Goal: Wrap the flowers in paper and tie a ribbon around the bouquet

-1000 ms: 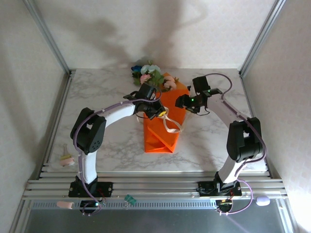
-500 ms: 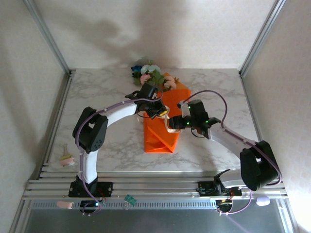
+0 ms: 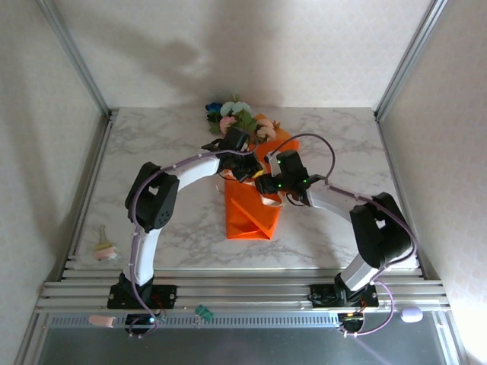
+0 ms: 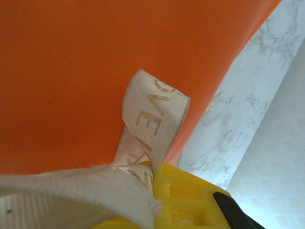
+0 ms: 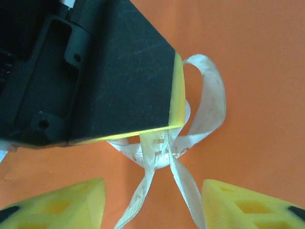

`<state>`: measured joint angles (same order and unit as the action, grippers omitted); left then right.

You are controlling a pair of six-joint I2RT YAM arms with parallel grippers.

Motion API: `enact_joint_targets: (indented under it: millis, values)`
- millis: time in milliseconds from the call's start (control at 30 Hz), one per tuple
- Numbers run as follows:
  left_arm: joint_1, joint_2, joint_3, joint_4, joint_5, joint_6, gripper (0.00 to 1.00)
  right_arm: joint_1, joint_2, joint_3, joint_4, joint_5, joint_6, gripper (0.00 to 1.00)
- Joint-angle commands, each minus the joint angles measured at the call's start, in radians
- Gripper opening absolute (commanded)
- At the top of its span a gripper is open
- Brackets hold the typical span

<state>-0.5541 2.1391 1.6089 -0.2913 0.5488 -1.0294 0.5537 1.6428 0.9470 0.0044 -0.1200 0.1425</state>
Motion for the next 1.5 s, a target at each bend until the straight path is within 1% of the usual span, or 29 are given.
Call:
enact_joint_targets:
  millis: [0, 67, 100, 133, 200, 267, 367, 400, 467, 533, 567, 633, 667, 700, 767, 833, 867, 967, 1033, 1133, 1233, 1400, 1467]
  values:
    - [0.010, 0.043, 0.057, -0.019, -0.010, 0.028, 0.00, 0.005, 0.058, 0.069, -0.061, 0.051, 0.030, 0.49]
    - [0.011, 0.045, 0.068, -0.029, -0.021, 0.031, 0.00, 0.004, 0.087, 0.098, -0.090, 0.071, 0.041, 0.39]
    - [0.011, 0.040, 0.071, -0.029, -0.029, 0.032, 0.02, 0.004, 0.099, 0.108, -0.097, 0.074, 0.041, 0.36]
    - [0.010, 0.032, 0.075, -0.034, -0.040, 0.039, 0.07, 0.004, 0.113, 0.124, -0.114, 0.078, 0.044, 0.32]
    - [0.011, 0.016, 0.092, -0.056, -0.055, 0.047, 0.20, 0.003, 0.135, 0.147, -0.147, 0.087, 0.050, 0.26]
    - [0.011, 0.001, 0.118, -0.113, -0.072, 0.055, 0.34, -0.005, 0.157, 0.166, -0.175, 0.093, 0.069, 0.22]
    - [0.013, -0.030, 0.138, -0.167, -0.088, 0.052, 0.48, -0.020, 0.181, 0.178, -0.188, 0.070, 0.103, 0.18]
    - [0.013, -0.041, 0.137, -0.170, -0.090, 0.047, 0.50, -0.021, 0.188, 0.182, -0.192, 0.067, 0.109, 0.17]
    - [0.013, -0.067, 0.142, -0.197, -0.109, 0.047, 0.52, -0.023, 0.202, 0.195, -0.199, 0.057, 0.119, 0.15]
    - [0.013, -0.099, 0.149, -0.241, -0.159, 0.063, 0.53, -0.024, 0.210, 0.208, -0.204, 0.045, 0.126, 0.13]
    - [0.013, -0.113, 0.147, -0.270, -0.183, 0.078, 0.52, -0.025, 0.211, 0.215, -0.206, 0.037, 0.130, 0.12]
    - [0.010, -0.155, 0.112, -0.293, -0.212, 0.114, 0.42, -0.028, 0.216, 0.228, -0.213, 0.026, 0.138, 0.10]
    - [0.004, -0.180, 0.077, -0.294, -0.224, 0.144, 0.38, -0.029, 0.217, 0.240, -0.225, 0.022, 0.144, 0.09]
    - [-0.002, -0.197, 0.046, -0.290, -0.231, 0.180, 0.34, -0.032, 0.221, 0.246, -0.233, 0.020, 0.146, 0.08]
    - [-0.025, -0.218, -0.010, -0.297, -0.236, 0.296, 0.24, -0.040, 0.226, 0.253, -0.239, -0.001, 0.160, 0.06]
    - [-0.060, -0.217, -0.025, -0.322, -0.279, 0.417, 0.22, -0.049, 0.230, 0.256, -0.238, -0.026, 0.171, 0.04]
    - [-0.081, -0.209, -0.025, -0.339, -0.323, 0.478, 0.24, -0.051, 0.233, 0.258, -0.239, -0.040, 0.173, 0.04]
    - [-0.125, -0.176, -0.021, -0.353, -0.438, 0.621, 0.33, -0.062, 0.241, 0.262, -0.245, -0.070, 0.189, 0.03]
    - [-0.137, -0.164, -0.035, -0.323, -0.487, 0.691, 0.40, -0.068, 0.242, 0.263, -0.245, -0.092, 0.197, 0.03]
    - [-0.148, -0.158, -0.056, -0.258, -0.545, 0.791, 0.46, -0.074, 0.248, 0.268, -0.248, -0.116, 0.203, 0.03]
    - [-0.160, -0.152, -0.083, -0.194, -0.564, 0.891, 0.52, -0.078, 0.252, 0.274, -0.257, -0.131, 0.208, 0.03]
    - [-0.165, -0.090, -0.055, -0.216, -0.565, 0.983, 0.55, -0.084, 0.257, 0.282, -0.261, -0.150, 0.219, 0.02]
    - [-0.175, -0.086, -0.071, -0.209, -0.592, 1.029, 0.55, -0.089, 0.261, 0.285, -0.259, -0.164, 0.230, 0.03]
